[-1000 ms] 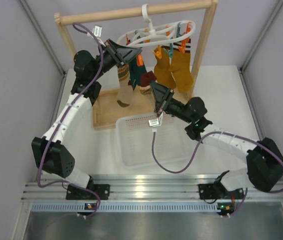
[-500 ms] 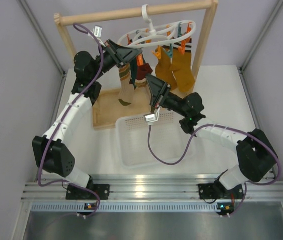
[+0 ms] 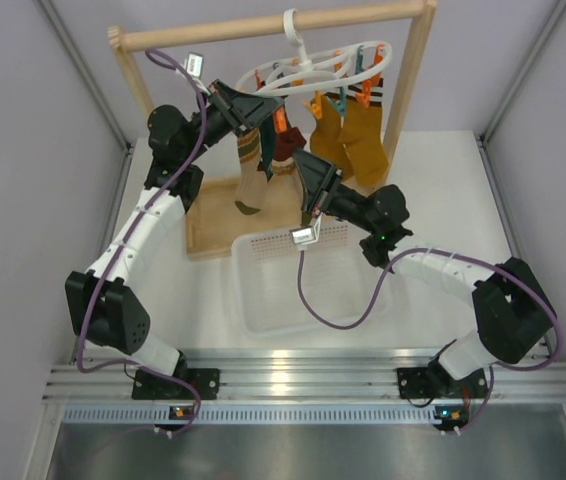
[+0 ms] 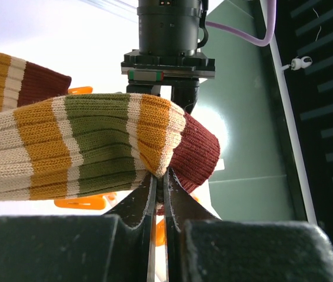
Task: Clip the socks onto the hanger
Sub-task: Clamp the sock onto the hanger.
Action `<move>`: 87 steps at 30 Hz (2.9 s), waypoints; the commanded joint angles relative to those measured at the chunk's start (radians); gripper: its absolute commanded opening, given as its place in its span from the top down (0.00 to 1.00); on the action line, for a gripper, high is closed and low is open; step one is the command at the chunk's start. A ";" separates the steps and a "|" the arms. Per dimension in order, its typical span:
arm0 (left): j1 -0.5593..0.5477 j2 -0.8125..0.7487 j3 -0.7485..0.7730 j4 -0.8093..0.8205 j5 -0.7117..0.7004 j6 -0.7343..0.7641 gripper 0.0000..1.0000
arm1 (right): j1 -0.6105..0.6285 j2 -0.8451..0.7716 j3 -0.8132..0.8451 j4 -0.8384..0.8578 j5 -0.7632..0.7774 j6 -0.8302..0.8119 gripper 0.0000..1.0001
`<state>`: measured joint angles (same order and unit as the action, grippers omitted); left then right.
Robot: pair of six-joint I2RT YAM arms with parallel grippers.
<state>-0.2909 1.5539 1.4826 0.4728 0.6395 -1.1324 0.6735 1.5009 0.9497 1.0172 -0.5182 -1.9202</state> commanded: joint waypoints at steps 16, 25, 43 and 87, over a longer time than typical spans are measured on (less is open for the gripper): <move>-0.007 0.011 -0.015 0.024 0.134 -0.064 1.00 | -0.018 0.005 -0.017 0.040 0.001 0.010 1.00; -0.007 0.008 -0.038 0.041 0.144 -0.073 1.00 | -0.020 0.028 0.024 0.049 0.001 0.026 1.00; -0.007 0.003 -0.058 0.049 0.154 -0.064 1.00 | -0.020 0.044 0.080 0.060 -0.009 0.038 1.00; -0.005 0.005 -0.035 0.076 0.146 -0.072 0.74 | -0.029 0.157 0.259 0.067 -0.003 0.000 1.00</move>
<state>-0.2817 1.5623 1.4490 0.5694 0.6388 -1.2121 0.6514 1.6638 1.1484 1.0245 -0.5171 -1.9171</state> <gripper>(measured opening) 0.245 0.020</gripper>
